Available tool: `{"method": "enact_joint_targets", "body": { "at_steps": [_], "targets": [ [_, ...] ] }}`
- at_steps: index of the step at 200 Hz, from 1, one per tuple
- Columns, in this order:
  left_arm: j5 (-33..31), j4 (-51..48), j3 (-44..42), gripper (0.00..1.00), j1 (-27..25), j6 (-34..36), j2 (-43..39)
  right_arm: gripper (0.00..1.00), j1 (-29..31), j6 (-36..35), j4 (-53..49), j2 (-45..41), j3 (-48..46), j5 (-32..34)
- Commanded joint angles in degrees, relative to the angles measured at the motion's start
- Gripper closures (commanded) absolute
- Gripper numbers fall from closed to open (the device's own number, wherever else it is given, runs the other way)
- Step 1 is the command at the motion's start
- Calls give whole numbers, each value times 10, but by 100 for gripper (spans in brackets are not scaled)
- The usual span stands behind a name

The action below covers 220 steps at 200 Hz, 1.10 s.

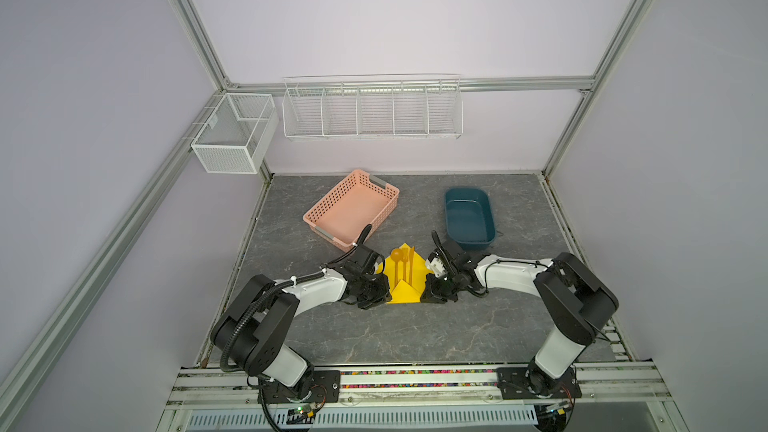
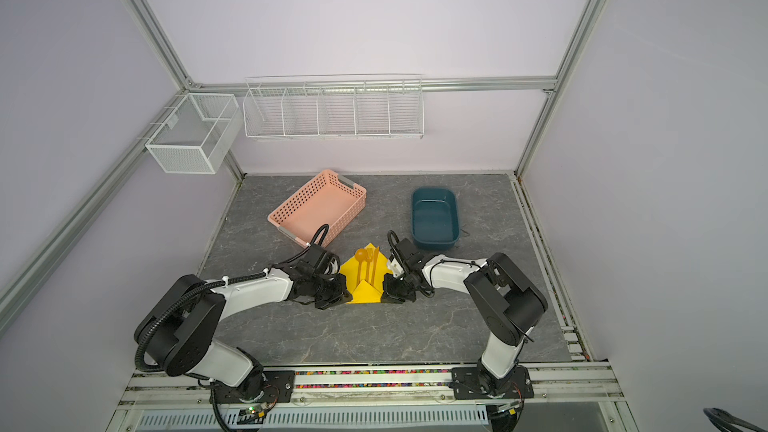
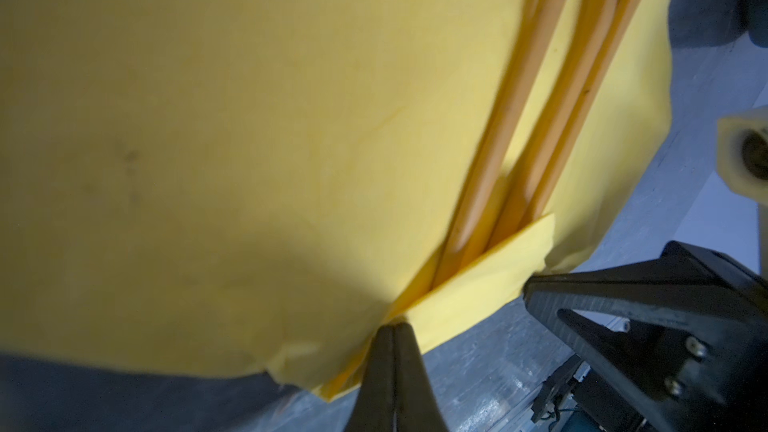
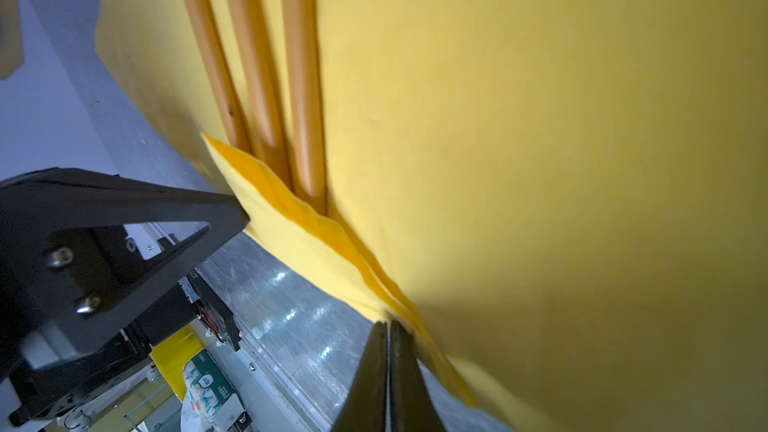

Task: Place the utensils on the paper napkin and roll it up

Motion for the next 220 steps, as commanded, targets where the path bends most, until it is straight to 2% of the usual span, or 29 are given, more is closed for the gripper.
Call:
{"method": "enact_joint_targets", "body": {
  "at_steps": [1, 56, 85, 111, 163, 220],
  "targets": [
    [-23, -34, 7, 100, -2, 8, 2, 90, -14, -15, -54, -6, -34, 35],
    [-8, -23, 11, 100, -2, 10, 6, 90, -33, -33, -113, -74, -44, 76],
    [3, -12, 11, 100, -2, 7, 2, 87, -16, -34, -80, -111, -21, 25],
    [7, -9, 16, 100, -3, 7, 5, 85, 19, -43, -70, -61, 36, -34],
    [-3, -22, 28, 100, -2, 7, -16, 87, 27, -9, -55, 0, 53, 0],
    [0, -28, 27, 100, -2, 7, -20, 87, 17, -11, -29, 34, 51, -18]
  ]
}}
